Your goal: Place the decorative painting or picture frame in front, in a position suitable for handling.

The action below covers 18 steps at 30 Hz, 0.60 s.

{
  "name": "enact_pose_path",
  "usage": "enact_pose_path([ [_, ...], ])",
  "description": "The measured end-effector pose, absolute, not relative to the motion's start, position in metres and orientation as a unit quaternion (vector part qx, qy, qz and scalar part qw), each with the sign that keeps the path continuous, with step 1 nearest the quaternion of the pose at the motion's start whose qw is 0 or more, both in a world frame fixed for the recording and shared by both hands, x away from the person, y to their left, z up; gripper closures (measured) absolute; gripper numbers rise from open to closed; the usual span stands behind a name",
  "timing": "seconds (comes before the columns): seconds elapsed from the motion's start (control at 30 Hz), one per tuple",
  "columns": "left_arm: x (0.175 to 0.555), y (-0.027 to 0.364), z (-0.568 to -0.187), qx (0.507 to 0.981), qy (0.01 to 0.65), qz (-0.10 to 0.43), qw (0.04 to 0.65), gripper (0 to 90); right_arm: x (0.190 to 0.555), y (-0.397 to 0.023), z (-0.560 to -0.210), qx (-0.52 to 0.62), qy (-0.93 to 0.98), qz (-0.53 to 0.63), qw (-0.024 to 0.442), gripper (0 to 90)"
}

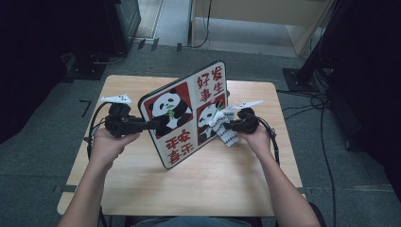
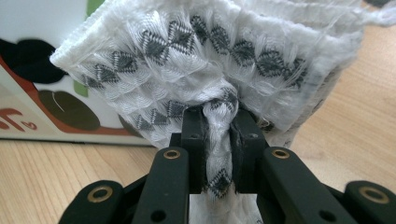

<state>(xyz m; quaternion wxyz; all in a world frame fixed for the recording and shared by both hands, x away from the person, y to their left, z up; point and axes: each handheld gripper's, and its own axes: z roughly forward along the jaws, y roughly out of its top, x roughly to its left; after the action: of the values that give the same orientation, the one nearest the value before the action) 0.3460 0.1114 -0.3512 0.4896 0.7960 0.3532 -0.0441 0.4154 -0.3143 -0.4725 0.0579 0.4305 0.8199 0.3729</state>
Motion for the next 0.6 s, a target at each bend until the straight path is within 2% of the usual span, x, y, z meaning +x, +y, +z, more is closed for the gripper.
enact_pose_path([
  [0.33, 0.345, 0.111, -0.351, 0.797, 0.353, -0.042, 0.489, 77.5, 0.417, -0.318, -0.477, 0.438, 0.817, 0.374, 0.033, 80.9],
  [0.6, 0.346, 0.112, -0.351, 0.794, 0.356, -0.041, 0.491, 77.6, 0.413, -0.321, -0.461, 0.435, 0.806, 0.399, 0.044, 81.9],
])
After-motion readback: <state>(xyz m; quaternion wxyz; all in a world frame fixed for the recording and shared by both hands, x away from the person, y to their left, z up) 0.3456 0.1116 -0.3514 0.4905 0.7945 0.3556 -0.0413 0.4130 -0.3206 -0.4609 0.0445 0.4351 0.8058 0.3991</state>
